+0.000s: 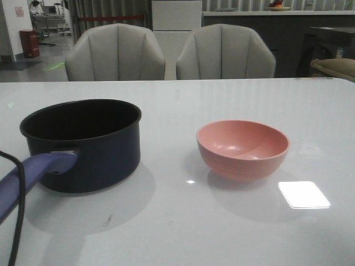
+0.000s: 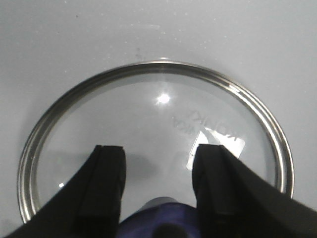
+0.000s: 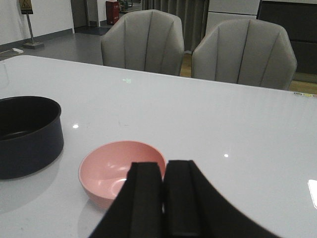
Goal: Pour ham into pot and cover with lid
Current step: 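Lower the left gripper onto the glass lid knob and grasp it, then lift the glass lid and carry it over the saucepan with the left gripper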
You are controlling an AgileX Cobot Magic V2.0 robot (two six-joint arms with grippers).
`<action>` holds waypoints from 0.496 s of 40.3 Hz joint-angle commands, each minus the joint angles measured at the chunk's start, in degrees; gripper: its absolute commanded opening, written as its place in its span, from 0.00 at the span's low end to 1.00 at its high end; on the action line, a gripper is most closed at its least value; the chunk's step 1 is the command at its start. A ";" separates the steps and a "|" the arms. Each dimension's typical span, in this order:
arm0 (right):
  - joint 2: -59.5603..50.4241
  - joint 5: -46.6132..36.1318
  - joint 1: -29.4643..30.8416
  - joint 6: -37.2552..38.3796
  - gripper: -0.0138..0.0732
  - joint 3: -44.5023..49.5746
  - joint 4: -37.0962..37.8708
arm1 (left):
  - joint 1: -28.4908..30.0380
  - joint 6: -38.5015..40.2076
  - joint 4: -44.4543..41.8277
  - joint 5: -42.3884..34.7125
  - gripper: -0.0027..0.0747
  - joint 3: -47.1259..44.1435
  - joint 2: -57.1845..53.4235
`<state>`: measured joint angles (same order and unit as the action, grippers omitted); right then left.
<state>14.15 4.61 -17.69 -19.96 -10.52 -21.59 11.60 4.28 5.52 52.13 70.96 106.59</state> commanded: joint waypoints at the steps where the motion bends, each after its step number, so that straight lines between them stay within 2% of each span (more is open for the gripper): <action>1: 0.44 -4.61 -0.05 -0.07 0.32 -1.59 0.05 | 0.15 -0.64 0.26 0.70 0.50 1.36 -2.87; 3: 0.44 -4.61 -0.05 -0.07 0.32 -1.59 0.05 | 0.15 -0.68 0.26 0.70 0.56 1.36 -2.87; 8: 0.44 -4.61 -0.05 -0.07 0.32 -1.59 0.05 | 0.15 -1.00 0.26 0.93 0.79 1.36 -2.87; 10: 0.44 -4.61 -0.05 -0.07 0.32 -1.59 0.05 | 0.15 -1.13 0.26 1.24 0.84 1.36 -2.87; 20: 0.44 -4.61 -0.05 -0.07 0.32 -1.59 0.05 | 0.01 -2.03 0.23 4.75 0.84 3.24 -4.47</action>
<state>14.15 4.61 -17.69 -19.96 -10.52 -21.59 11.60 2.60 5.39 55.84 72.44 106.09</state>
